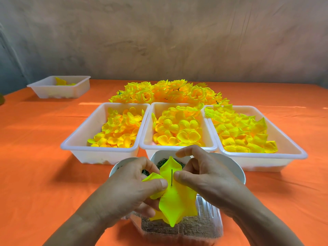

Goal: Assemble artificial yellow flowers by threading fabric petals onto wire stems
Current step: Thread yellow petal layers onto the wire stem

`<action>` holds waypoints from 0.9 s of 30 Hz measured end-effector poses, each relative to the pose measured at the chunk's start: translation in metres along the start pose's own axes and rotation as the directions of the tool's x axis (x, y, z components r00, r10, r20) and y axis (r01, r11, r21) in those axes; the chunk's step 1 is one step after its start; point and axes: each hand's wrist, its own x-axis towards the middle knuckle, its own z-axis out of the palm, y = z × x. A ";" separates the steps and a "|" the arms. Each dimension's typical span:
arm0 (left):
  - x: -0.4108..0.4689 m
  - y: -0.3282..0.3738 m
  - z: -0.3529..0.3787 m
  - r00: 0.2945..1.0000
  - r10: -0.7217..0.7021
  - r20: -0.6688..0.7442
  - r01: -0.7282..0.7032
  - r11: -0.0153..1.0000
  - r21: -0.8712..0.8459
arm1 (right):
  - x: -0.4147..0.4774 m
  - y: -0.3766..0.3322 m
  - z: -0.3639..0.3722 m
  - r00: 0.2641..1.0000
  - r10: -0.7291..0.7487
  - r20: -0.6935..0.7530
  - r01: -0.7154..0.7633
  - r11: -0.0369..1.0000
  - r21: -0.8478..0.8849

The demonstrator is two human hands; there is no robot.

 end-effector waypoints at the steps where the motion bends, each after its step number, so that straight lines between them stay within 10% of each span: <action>1: 0.000 0.000 0.001 1.000 -0.009 0.005 0.009 1.000 0.018 | 0.000 0.000 0.001 1.000 -0.001 -0.004 0.001 1.000 -0.017; 9: 0.000 -0.002 0.004 0.999 -0.040 -0.032 0.046 0.970 0.237 | 0.004 0.005 0.004 1.000 0.024 -0.010 -0.025 0.996 -0.088; 14: -0.003 -0.003 -0.008 0.959 0.256 -0.121 -0.104 0.718 0.688 | 0.002 0.002 -0.001 1.000 0.024 -0.009 -0.025 0.995 -0.096; 19: 0.002 -0.001 0.007 0.846 0.533 -0.008 -0.459 0.736 0.497 | 0.004 -0.003 -0.012 0.992 0.005 -0.126 -0.022 0.991 -0.134; 27: 0.021 -0.023 0.031 0.918 0.387 0.087 -0.397 0.887 0.235 | 0.005 0.001 -0.024 0.979 0.045 -0.198 -0.068 0.992 -0.109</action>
